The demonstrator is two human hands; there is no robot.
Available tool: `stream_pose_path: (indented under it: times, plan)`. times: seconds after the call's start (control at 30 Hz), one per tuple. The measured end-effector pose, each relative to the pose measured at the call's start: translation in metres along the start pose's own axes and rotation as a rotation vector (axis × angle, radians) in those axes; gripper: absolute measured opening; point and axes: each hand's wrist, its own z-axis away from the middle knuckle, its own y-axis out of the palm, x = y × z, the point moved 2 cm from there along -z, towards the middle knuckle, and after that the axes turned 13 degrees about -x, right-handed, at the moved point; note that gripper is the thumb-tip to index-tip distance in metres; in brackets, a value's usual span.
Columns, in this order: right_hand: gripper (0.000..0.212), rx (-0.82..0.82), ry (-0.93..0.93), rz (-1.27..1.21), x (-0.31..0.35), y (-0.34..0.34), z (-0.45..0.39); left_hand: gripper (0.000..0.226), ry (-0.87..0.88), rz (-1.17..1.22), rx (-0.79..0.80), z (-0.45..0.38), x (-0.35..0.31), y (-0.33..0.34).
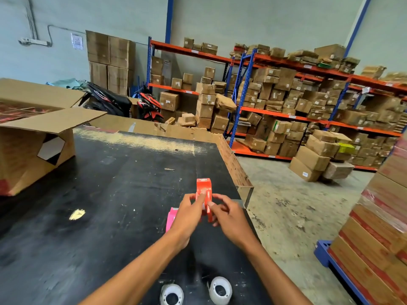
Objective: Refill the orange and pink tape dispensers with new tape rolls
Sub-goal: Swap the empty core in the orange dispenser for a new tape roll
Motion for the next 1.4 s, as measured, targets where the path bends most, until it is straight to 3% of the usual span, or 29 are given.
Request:
stream_pose_path:
  times: [0.17,0.3,0.47,0.53,0.63,0.7,0.8,0.93,1.03,1.13,1.2,1.3,1.4]
  plan:
    - [0.026,0.024,-0.034,-0.033,0.009,0.01,-0.001,0.024,0.118,-0.128,0.024,-0.002,0.0,0.007]
    - [0.018,0.039,-0.015,-0.117,0.011,0.016,-0.001,0.032,0.151,-0.193,-0.071,-0.004,-0.002,0.008]
    - [0.028,-0.055,0.119,-0.265,-0.009,-0.001,-0.023,0.022,0.094,-0.084,-0.224,-0.016,-0.022,-0.005]
    - [0.028,-0.074,0.133,-0.076,-0.027,-0.015,-0.033,0.022,0.045,-0.06,-0.221,-0.022,-0.031,-0.012]
    - [0.039,-0.054,0.064,0.6,-0.053,-0.01,-0.033,0.022,-0.024,-0.006,-0.16,-0.016,-0.032,-0.007]
    - [0.045,-0.007,-0.04,0.907,-0.065,0.002,-0.026,0.02,-0.083,0.04,-0.151,-0.008,-0.025,-0.001]
    - [0.048,0.004,-0.205,1.061,-0.07,0.013,-0.021,0.022,-0.177,0.067,-0.184,-0.002,-0.016,-0.008]
    - [0.054,-0.002,-0.271,1.164,-0.067,0.011,-0.023,0.017,-0.239,0.101,-0.145,0.004,-0.01,-0.02]
    - [0.048,-0.02,-0.252,1.006,-0.055,-0.001,-0.019,0.015,-0.249,0.15,-0.09,0.007,-0.005,-0.025]
    - [0.039,-0.007,-0.088,0.321,-0.031,-0.013,-0.009,0.018,-0.247,0.128,-0.014,0.012,0.001,-0.026]
    - [0.03,0.072,-0.011,0.038,-0.013,-0.017,0.003,0.022,-0.239,0.105,0.049,0.019,0.005,-0.021]
    - [0.015,0.188,-0.043,-0.022,-0.001,-0.022,0.025,0.025,-0.232,0.107,0.179,0.037,0.009,-0.008]
    - [0.017,0.106,-0.019,-0.068,-0.001,-0.044,0.041,0.026,-0.206,0.112,0.222,0.052,0.012,0.004]
